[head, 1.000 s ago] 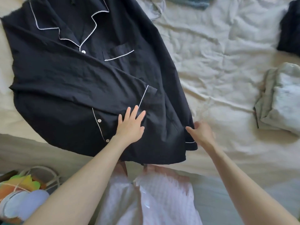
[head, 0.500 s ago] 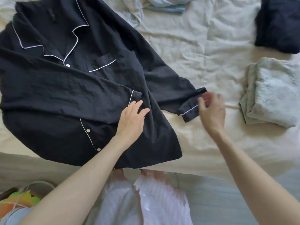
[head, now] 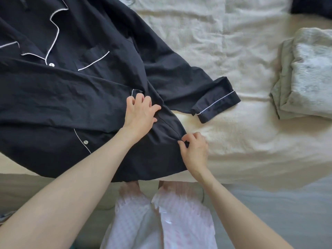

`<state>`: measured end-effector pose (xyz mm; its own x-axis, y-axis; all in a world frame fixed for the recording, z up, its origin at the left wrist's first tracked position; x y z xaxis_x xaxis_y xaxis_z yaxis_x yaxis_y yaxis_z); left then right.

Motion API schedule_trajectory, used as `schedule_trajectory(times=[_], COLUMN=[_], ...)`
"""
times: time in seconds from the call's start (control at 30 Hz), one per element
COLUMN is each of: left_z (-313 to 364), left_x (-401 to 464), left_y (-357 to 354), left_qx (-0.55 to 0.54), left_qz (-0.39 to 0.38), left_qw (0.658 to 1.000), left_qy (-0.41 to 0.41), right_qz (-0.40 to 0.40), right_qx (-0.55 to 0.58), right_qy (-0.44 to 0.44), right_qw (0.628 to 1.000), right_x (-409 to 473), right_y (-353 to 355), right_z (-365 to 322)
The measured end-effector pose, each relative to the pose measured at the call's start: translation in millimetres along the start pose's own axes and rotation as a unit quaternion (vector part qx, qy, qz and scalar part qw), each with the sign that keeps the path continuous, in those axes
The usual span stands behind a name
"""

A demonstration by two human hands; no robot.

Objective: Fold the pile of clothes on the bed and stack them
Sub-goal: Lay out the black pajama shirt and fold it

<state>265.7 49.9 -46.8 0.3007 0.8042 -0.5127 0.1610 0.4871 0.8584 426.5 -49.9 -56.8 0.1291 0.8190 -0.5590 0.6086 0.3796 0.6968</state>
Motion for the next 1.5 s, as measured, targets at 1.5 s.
schedule_trajectory(times=[1.5], left_z=[73], left_x=[-32], left_y=[-29], left_qx=[-0.221], left_qz=[-0.110], left_qw=[0.969], left_qy=[-0.025], right_qz=[0.042], right_qx=[0.163], right_qy=[-0.152], right_qw=[0.974], right_x=[28], right_y=[73], right_z=[56])
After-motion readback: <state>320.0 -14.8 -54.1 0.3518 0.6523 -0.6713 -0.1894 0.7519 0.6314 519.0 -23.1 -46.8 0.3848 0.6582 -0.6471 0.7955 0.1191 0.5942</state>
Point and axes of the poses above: each hand's wrist, its own x-axis towards the middle knuckle, its own y-axis out of the back of the hand, z = x × y, the point moved 5 cm from there along x, towards the middle knuckle, and after that the axes turned 6 degrees about -z, right-handed, at the moved point
